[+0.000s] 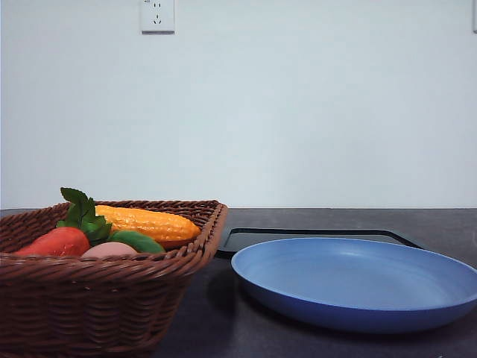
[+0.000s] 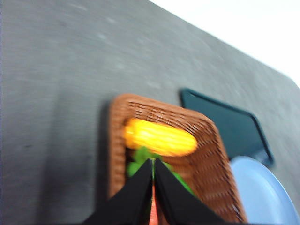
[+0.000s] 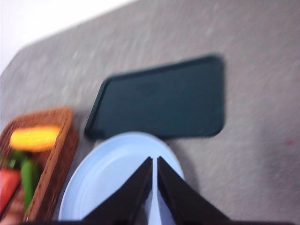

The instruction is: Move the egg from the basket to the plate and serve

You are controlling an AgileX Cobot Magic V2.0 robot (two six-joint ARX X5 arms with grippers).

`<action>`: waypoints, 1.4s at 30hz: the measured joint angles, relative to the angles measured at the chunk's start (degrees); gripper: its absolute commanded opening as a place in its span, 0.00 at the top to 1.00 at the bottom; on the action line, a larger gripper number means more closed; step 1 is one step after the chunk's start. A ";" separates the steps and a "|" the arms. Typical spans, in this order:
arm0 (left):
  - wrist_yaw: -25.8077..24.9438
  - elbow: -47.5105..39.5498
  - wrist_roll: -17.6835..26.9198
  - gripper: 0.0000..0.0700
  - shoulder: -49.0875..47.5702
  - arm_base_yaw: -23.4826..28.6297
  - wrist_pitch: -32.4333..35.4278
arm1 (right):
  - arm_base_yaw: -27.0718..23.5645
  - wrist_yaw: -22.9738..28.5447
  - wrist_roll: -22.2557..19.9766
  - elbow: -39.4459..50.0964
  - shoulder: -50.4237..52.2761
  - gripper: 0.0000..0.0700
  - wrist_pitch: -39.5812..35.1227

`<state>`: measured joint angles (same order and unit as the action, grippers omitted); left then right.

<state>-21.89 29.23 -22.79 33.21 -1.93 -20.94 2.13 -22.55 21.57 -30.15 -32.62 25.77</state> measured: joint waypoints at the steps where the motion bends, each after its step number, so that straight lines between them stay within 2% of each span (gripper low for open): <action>1: -1.00 1.34 0.99 1.00 1.66 -0.47 -0.59 | 0.00 -1.40 -0.80 -0.84 -2.05 1.00 0.62; 8: -2.10 10.80 7.32 1.00 12.63 -6.40 -10.96 | 0.00 -6.29 -3.95 -3.89 -12.12 1.00 5.67; 15: -2.48 11.81 8.72 0.98 16.80 -12.61 -11.30 | 0.02 -6.38 -6.11 -3.89 -19.20 1.00 10.00; 17: -2.49 11.81 8.72 0.93 17.22 -13.97 -10.96 | 0.02 -6.38 -6.51 -3.89 -20.90 0.96 10.04; 22: -2.51 11.81 8.67 0.64 17.81 -15.60 -10.35 | 0.69 -6.19 -7.57 -3.89 -25.10 0.74 10.03; 24: -2.51 11.81 8.41 0.56 17.80 -15.93 -9.97 | 1.31 -5.86 -7.80 -3.89 -27.07 0.71 9.94; 26: -2.51 11.81 7.99 0.53 17.82 -16.16 -9.70 | 1.92 -5.72 -7.87 -3.89 -29.08 0.71 9.47; 42: -2.51 11.81 6.74 0.52 17.82 -18.15 -9.74 | 3.56 -7.04 -7.69 -3.89 -43.89 0.73 -2.47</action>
<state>-24.40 41.04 -16.05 51.03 -20.08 -30.68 5.69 -29.59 13.88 -34.04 -76.51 23.30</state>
